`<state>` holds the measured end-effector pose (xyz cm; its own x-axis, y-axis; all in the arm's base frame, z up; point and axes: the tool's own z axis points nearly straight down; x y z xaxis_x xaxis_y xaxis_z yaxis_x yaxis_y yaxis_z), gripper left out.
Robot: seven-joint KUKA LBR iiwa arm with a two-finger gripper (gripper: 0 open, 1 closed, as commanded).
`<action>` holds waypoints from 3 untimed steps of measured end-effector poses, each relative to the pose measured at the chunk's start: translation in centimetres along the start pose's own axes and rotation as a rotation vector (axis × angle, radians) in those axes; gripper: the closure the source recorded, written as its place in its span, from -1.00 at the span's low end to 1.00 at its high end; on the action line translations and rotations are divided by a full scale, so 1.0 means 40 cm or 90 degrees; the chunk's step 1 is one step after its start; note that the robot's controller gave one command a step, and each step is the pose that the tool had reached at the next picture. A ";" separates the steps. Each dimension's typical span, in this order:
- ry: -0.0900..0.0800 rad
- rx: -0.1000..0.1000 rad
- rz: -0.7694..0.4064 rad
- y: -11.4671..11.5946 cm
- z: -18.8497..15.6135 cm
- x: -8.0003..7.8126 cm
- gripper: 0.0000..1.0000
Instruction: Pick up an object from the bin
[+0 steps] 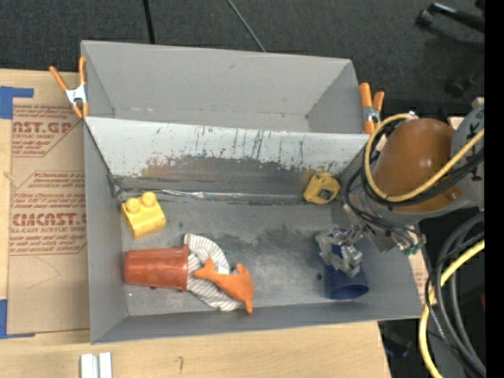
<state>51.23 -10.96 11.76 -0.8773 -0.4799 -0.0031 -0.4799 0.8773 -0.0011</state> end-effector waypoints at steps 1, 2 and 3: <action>0.005 -0.004 0.033 0.047 -0.129 0.005 1.00; 0.000 -0.001 0.024 0.101 -0.100 -0.067 -1.00; 0.001 -0.002 0.022 0.106 -0.092 -0.072 -1.00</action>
Offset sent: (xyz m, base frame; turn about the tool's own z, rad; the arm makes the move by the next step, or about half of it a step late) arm 0.0048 0.0493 0.0376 0.0353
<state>51.72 -5.87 15.44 -0.8933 -0.4494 -0.0014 -0.4494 0.8933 0.0015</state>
